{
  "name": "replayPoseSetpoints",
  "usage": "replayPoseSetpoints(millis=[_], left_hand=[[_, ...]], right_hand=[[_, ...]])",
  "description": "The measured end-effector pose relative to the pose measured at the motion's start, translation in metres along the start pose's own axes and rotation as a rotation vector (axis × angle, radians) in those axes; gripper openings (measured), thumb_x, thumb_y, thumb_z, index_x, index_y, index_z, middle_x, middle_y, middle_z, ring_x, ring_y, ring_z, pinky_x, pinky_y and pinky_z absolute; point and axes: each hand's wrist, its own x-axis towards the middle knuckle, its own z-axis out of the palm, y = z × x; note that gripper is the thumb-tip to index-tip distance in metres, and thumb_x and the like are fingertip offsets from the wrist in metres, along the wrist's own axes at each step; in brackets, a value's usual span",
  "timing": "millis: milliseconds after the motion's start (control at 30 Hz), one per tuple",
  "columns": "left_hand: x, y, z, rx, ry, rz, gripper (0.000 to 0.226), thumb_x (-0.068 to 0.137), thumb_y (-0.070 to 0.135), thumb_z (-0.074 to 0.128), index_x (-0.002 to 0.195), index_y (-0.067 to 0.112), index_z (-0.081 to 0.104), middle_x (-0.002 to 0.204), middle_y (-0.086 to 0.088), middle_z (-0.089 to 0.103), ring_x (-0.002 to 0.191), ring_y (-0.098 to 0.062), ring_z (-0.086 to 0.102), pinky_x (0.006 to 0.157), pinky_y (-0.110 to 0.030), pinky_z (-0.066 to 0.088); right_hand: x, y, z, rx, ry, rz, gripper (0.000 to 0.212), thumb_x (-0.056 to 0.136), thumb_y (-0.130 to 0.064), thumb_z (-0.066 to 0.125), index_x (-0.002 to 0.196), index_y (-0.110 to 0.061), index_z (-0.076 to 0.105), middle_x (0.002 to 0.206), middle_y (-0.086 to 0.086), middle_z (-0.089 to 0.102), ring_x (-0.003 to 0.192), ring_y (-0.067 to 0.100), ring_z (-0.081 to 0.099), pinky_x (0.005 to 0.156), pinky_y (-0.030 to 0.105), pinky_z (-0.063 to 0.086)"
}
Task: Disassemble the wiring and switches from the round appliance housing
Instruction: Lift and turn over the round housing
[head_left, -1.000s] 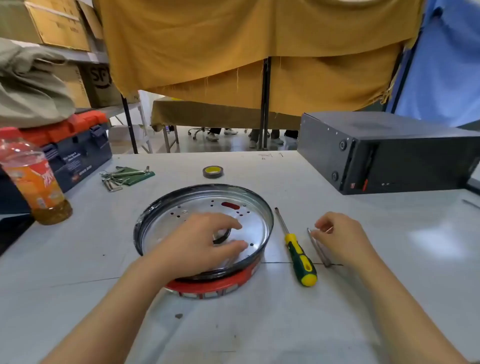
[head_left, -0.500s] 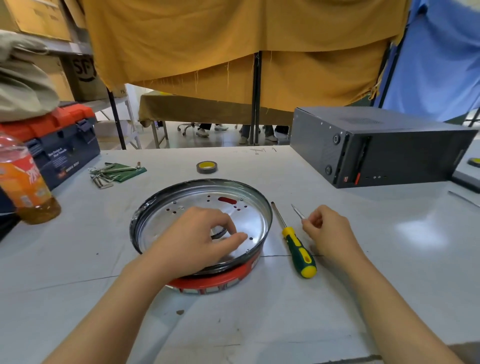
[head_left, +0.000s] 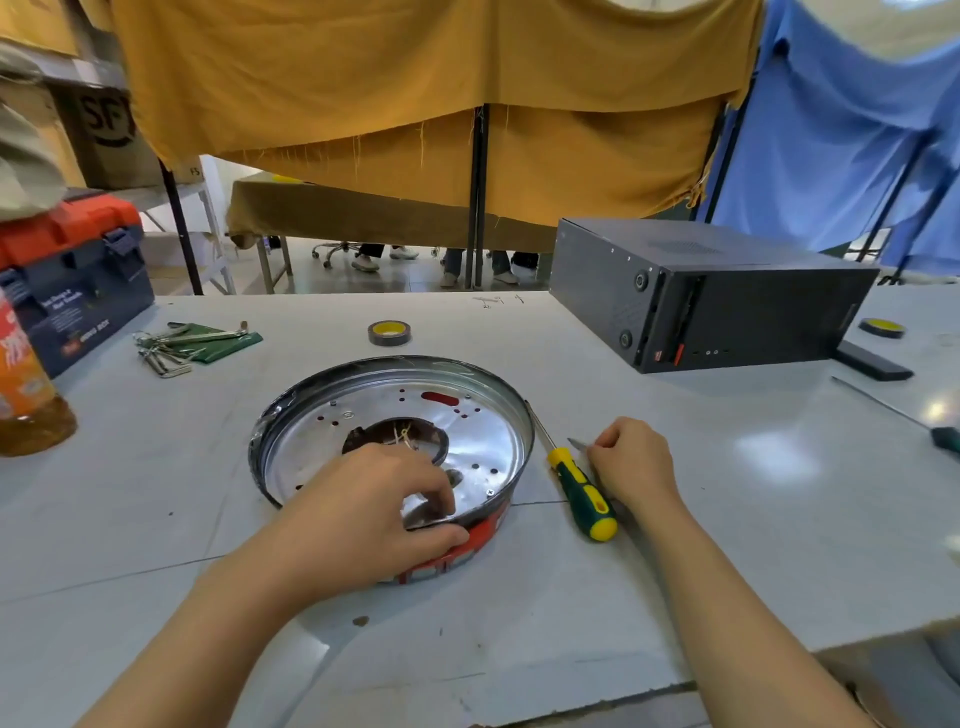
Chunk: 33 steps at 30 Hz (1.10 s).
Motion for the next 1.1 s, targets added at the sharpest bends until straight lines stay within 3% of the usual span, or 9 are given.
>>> replayPoseSetpoints(millis=[333,467,567,634,700,834,934,1100], left_hand=[[-0.007,0.012,0.009,0.012,0.121,-0.003,0.016,0.087,0.04,0.061,0.083,0.027,0.069,0.074,0.016,0.064,0.07,-0.001,0.054,0.07,-0.035,0.048],[-0.011,0.021,0.011,-0.02,0.298,0.006,0.023,0.085,0.038,0.056,0.081,0.021,0.072,0.07,0.011,0.067,0.065,-0.009,0.06,0.061,-0.036,0.049],[-0.012,0.022,0.003,-0.069,0.497,-0.011,0.019,0.083,0.03,0.059,0.079,0.017,0.072,0.068,0.013,0.067,0.063,-0.004,0.061,0.061,-0.029,0.049],[-0.012,0.021,-0.007,-0.151,0.621,-0.049,0.014,0.082,0.027,0.06,0.077,0.017,0.069,0.065,0.017,0.064,0.063,0.0,0.059,0.06,-0.013,0.044],[-0.011,0.019,-0.019,-0.247,0.722,-0.108,0.01,0.084,0.026,0.061,0.076,0.024,0.066,0.068,0.018,0.064,0.065,0.0,0.058,0.058,-0.008,0.04],[-0.01,0.009,-0.045,-0.568,0.841,-0.291,0.019,0.093,0.027,0.055,0.077,0.032,0.065,0.074,0.009,0.068,0.064,-0.01,0.065,0.054,-0.024,0.051],[-0.01,0.003,-0.059,-0.855,0.914,-0.379,0.029,0.096,0.027,0.052,0.071,0.03,0.067,0.065,0.005,0.068,0.056,-0.009,0.064,0.047,-0.022,0.049],[-0.012,-0.008,-0.069,-1.208,0.977,-0.415,0.039,0.096,0.023,0.051,0.065,0.023,0.074,0.065,0.003,0.07,0.056,-0.009,0.066,0.051,-0.021,0.053]], right_hand=[[-0.001,0.007,0.002,-0.107,-0.011,-0.044,0.016,0.09,-0.027,0.059,0.084,-0.012,0.058,0.086,0.003,0.056,0.081,0.025,0.054,0.065,0.032,0.043],[-0.006,0.003,-0.004,0.135,0.095,-0.214,0.008,0.091,-0.021,0.058,0.085,-0.016,0.061,0.092,0.0,0.06,0.077,0.015,0.051,0.061,0.025,0.037],[-0.016,-0.01,-0.01,0.378,0.043,-0.327,0.009,0.09,-0.017,0.059,0.086,-0.021,0.066,0.086,-0.011,0.063,0.078,0.002,0.055,0.059,0.007,0.038],[-0.022,-0.02,-0.012,0.466,-0.065,-0.372,0.01,0.092,-0.019,0.059,0.093,-0.025,0.068,0.09,-0.018,0.064,0.084,-0.005,0.057,0.064,0.003,0.04],[-0.026,-0.032,-0.011,0.521,-0.199,-0.413,0.017,0.093,-0.02,0.059,0.107,-0.025,0.067,0.103,-0.017,0.065,0.094,-0.007,0.058,0.075,0.005,0.042],[-0.036,-0.057,-0.005,0.676,-0.413,-0.438,0.035,0.096,-0.02,0.056,0.13,-0.026,0.054,0.127,-0.015,0.057,0.111,-0.001,0.054,0.089,0.017,0.039],[-0.039,-0.073,0.0,0.775,-0.436,-0.444,0.036,0.097,-0.021,0.054,0.131,-0.031,0.051,0.131,-0.018,0.053,0.119,0.003,0.049,0.088,0.015,0.038],[-0.037,-0.086,0.004,0.851,-0.397,-0.406,0.044,0.095,-0.017,0.057,0.135,-0.029,0.045,0.134,-0.008,0.052,0.122,0.011,0.05,0.099,0.027,0.041]])
